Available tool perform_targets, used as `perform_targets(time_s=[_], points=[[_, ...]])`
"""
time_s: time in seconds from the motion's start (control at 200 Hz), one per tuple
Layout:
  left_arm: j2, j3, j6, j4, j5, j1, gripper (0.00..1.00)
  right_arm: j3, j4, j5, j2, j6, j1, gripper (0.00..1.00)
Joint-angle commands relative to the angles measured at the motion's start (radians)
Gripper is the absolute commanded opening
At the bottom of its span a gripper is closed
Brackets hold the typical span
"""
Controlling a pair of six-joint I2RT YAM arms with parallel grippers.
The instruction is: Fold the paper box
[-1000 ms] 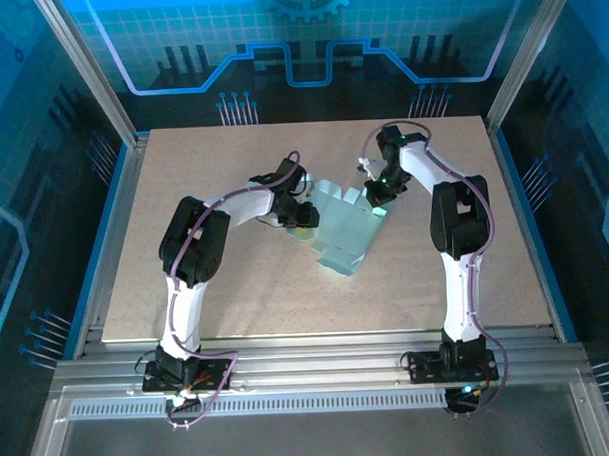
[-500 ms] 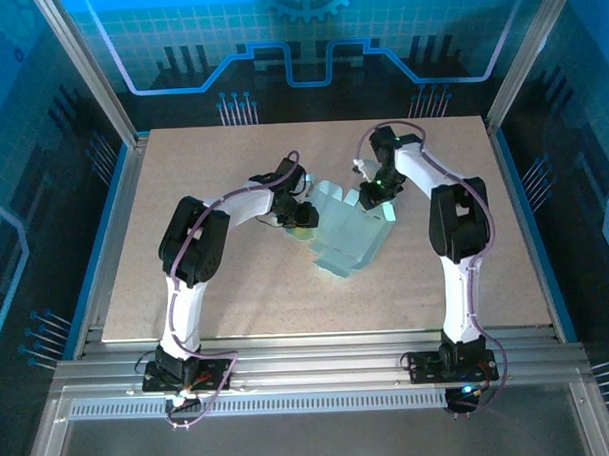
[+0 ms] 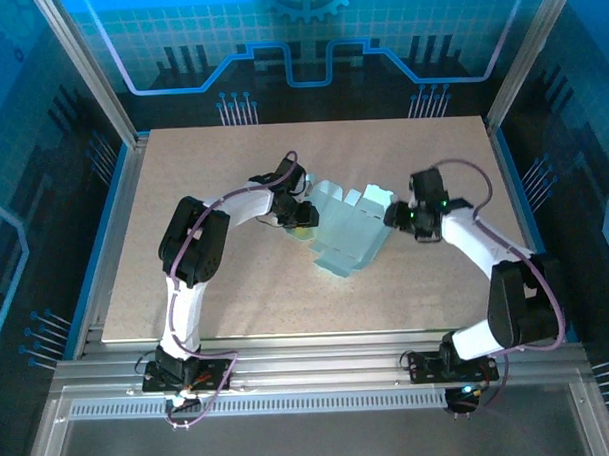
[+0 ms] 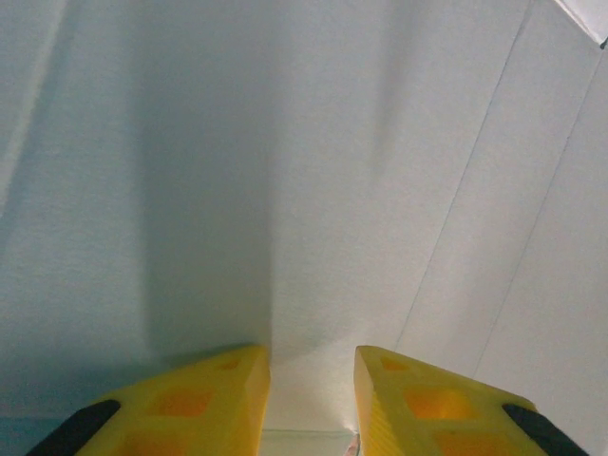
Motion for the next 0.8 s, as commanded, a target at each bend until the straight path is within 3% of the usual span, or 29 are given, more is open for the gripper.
perform_targets(time_s=[0.0,0.145,0.355,0.525,0.655,0.795], points=[[0.025,-0.026,-0.042,-0.012,0.012,-0.001,0.32,-0.128,0.186,0.005,-0.050,0.273,0.073,0.58],[0.022,-0.029,-0.053,-0.011,0.013,-0.002,0.32,-0.206,0.253,0.100,-0.070,0.397,0.179,0.54],[0.016,-0.033,-0.060,-0.007,0.014,-0.003,0.32,-0.230,0.295,0.106,-0.052,0.435,0.203,0.42],[0.017,-0.036,-0.059,-0.006,0.012,-0.008,0.32,-0.262,0.368,0.107,-0.080,0.449,0.213,0.43],[0.016,-0.034,-0.058,-0.006,0.013,-0.008,0.32,-0.322,0.387,0.192,-0.184,0.446,0.232,0.49],[0.016,-0.036,-0.056,-0.006,0.010,-0.008,0.32,-0.341,0.381,0.204,-0.228,0.435,0.230,0.54]])
